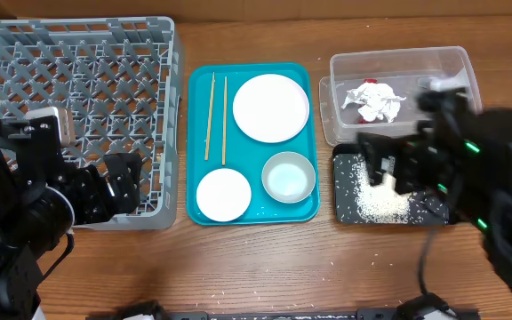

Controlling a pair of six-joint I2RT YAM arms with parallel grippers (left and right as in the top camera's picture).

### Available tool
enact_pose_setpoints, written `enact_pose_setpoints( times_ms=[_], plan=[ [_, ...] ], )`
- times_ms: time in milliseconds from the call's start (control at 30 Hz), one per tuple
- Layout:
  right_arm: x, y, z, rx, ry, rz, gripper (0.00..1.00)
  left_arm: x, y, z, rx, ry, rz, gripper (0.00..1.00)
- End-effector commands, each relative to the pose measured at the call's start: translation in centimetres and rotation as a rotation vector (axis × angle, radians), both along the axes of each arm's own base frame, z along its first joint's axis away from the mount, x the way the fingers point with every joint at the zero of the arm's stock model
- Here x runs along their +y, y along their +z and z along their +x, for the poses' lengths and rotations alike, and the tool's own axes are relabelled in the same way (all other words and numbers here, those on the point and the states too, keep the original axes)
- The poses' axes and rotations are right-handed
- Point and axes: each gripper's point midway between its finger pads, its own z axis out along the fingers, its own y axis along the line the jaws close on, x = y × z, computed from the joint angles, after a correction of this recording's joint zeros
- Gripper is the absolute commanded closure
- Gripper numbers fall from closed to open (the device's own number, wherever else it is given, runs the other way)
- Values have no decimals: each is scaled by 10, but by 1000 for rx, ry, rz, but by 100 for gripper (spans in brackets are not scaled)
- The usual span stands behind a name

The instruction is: Sort waste into correct bins and load items into the dishwasher

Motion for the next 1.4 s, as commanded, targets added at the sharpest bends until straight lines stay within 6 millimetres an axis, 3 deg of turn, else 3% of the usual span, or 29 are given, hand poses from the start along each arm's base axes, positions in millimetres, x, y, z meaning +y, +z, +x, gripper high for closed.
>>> enact_pose_setpoints(
  times_ms=[0,100,200,633,833,1033,1233,1367],
  plan=[
    [-25,15,-7,-128,-15,-103,0,-3,2,0,-12,-29,7,0],
    [-43,20,-13,-244,-61,-124,0,-3,2,0,-12,-29,7,0],
    [-56,9,-15,-332,-116,-117,0,-3,2,0,-12,-29,7,0],
    [-68,-129,-35,-426,-161,-104,0,-3,2,0,-12,-29,7,0],
    [-73,-174,-33,-443,-186,-103,0,-3,2,0,-12,-29,7,0],
    [-73,-197,-21,-500,-199,-91,0,-3,2,0,-12,-29,7,0],
    [-69,-210,-9,-564,-188,-73,0,-3,2,0,-11,-29,7,0],
    [-69,-208,-5,-614,-192,-64,0,-3,2,0,-12,-29,7,0]
  ],
)
